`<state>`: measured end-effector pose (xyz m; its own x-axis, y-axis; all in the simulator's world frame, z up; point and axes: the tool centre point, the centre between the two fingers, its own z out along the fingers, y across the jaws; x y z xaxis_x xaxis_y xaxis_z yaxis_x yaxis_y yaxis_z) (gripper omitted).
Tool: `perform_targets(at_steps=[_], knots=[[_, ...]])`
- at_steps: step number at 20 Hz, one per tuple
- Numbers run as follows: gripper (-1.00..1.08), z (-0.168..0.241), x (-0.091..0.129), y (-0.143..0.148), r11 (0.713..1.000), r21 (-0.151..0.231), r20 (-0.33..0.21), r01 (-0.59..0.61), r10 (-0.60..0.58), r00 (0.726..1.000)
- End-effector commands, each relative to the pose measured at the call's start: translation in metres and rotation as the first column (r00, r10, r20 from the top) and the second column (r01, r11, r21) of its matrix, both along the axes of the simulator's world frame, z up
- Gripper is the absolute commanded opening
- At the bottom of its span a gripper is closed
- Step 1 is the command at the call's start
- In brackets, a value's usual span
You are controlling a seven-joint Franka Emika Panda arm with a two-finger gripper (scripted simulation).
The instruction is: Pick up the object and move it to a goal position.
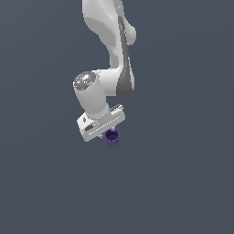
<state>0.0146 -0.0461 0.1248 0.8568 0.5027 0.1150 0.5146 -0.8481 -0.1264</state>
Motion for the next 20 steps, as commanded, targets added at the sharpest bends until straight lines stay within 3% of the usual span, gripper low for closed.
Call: perform_targets(at_steps=[1,11,20], knots=[[0.28,-0.004,0.000,-0.001,0.999,0.018,0.012,-0.046,0.046,0.999],[0.28,-0.018,0.003,-0.005,0.973,0.077,0.081,-0.218,0.212,0.974],[0.28,-0.025,0.004,-0.008,0.942,0.102,0.138,-0.320,0.305,0.942]])
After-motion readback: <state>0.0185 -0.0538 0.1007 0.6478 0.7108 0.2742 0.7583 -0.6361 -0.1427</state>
